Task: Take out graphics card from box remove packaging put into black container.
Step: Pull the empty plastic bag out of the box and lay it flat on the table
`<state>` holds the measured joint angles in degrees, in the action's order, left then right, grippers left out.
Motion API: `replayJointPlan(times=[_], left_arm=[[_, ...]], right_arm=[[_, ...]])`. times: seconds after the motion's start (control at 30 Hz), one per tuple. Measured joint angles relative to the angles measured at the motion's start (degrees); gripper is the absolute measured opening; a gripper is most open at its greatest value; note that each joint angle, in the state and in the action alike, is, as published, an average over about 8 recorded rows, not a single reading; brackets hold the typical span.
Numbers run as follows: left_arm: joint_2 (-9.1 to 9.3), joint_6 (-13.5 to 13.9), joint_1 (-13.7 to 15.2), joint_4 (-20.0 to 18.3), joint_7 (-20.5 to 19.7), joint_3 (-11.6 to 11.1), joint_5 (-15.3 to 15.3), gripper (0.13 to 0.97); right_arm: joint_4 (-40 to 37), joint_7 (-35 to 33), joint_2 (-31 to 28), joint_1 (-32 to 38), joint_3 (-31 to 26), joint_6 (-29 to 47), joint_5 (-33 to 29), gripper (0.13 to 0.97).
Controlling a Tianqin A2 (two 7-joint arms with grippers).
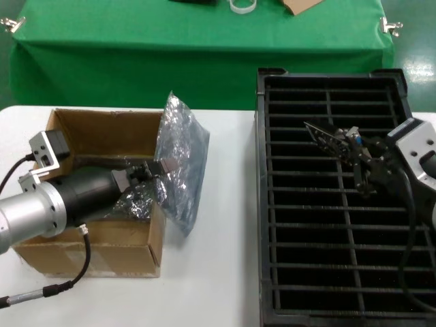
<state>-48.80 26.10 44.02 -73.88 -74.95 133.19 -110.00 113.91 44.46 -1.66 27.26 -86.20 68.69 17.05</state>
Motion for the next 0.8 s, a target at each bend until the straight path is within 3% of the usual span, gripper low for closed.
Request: replayJointPlan(times=[0.37,0.6,0.8], left_arm=[[0.87,2.1,-2.8,-2.0,-0.7,-5.2,2.2,0.301],[2.11,4.9,-5.6,-3.3,3.0,-11.0,-0.7,0.421],[3.28,7.2,-8.0,-4.1,7.6,-16.6,-4.3,0.584]], right_arm=[[-8.0,2.5,-3.3,10.7,-5.8,10.0,0.3,0.185],[-17.4,2.5,-5.2,20.4,-12.1,15.4,2.2,0.185],[-25.6,1.9,-5.9,28.7,-18.6,18.4,3.8,0.185]])
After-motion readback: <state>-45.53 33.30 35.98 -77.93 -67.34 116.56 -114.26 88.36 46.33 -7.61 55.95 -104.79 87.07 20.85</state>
